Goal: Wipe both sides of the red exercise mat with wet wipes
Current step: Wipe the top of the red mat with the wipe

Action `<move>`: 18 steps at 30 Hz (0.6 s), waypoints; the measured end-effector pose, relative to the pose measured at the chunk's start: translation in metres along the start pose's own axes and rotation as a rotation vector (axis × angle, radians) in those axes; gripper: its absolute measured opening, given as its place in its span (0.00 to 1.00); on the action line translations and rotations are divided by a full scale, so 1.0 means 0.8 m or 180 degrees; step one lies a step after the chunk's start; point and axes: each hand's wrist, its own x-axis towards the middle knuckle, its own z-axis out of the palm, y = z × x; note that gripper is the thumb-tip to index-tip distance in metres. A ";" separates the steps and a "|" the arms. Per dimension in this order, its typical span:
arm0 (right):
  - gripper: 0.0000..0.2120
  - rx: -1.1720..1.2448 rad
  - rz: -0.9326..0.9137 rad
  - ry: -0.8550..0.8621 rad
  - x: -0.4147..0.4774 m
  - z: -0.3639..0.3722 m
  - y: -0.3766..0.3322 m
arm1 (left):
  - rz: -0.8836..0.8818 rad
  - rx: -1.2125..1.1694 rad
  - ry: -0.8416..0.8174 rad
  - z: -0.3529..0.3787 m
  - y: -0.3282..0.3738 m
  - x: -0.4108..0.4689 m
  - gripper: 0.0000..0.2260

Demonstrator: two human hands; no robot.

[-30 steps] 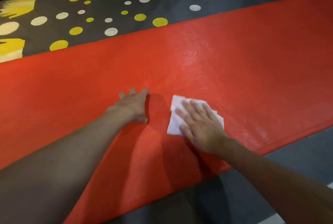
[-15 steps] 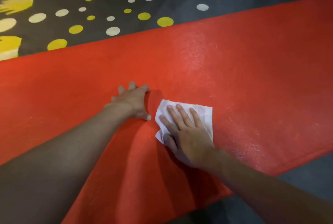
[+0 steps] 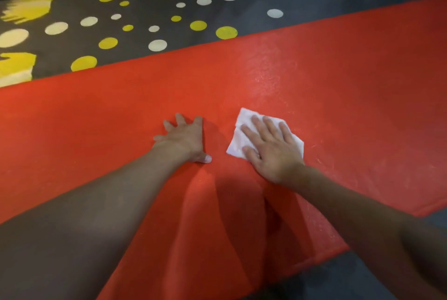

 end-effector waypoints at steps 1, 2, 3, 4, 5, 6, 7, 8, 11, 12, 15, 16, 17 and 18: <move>0.35 -0.0065 0.0293 0.0041 0.007 0.003 -0.012 | 0.0003 0.0017 0.0031 -0.004 -0.001 0.003 0.51; 0.35 -0.0082 0.0352 0.0068 0.005 0.008 -0.029 | -0.0008 0.0028 0.0054 -0.008 -0.004 0.006 0.51; 0.33 -0.0044 0.0188 0.0067 -0.001 0.012 -0.045 | -0.0020 0.0006 0.0069 -0.013 -0.006 0.008 0.49; 0.32 -0.0001 -0.0157 0.0055 -0.008 0.013 -0.052 | -0.0028 -0.0047 0.0078 -0.018 -0.008 0.012 0.46; 0.30 0.0050 -0.0567 -0.0022 -0.011 0.012 -0.047 | -0.0020 -0.0107 0.0089 -0.022 -0.010 0.015 0.43; 0.30 0.0053 -0.0870 -0.0093 -0.004 0.009 -0.030 | -0.0034 -0.0169 0.0110 -0.025 -0.012 0.018 0.40; 0.30 0.0026 -0.0938 -0.0114 0.007 0.004 -0.009 | -0.0045 -0.0192 0.0159 -0.024 -0.012 0.019 0.38; 0.32 0.0021 -0.0715 -0.0063 0.024 0.000 0.011 | -0.0073 -0.0158 0.0233 -0.023 -0.010 0.021 0.37; 0.36 -0.0013 0.0422 0.0093 0.056 -0.002 0.015 | -0.0181 0.0012 0.0358 -0.017 -0.006 0.034 0.47; 0.36 -0.0046 0.0379 0.0127 0.051 -0.001 -0.006 | -0.0183 0.0028 0.0283 -0.019 -0.008 0.038 0.53; 0.30 0.0026 -0.0801 0.0069 0.030 0.008 -0.033 | -0.0113 0.0071 0.0048 -0.027 -0.015 0.048 0.60; 0.30 0.0011 -0.1094 0.0002 0.037 0.005 -0.019 | -0.0095 0.0108 0.0010 -0.029 -0.017 0.049 0.60; 0.30 -0.0042 -0.1165 -0.0024 0.052 0.001 0.000 | -0.0080 0.0128 -0.0016 -0.029 -0.020 0.054 0.60; 0.31 -0.0061 -0.0969 0.0000 0.069 -0.002 0.017 | -0.0061 0.0126 -0.0027 -0.031 -0.022 0.058 0.59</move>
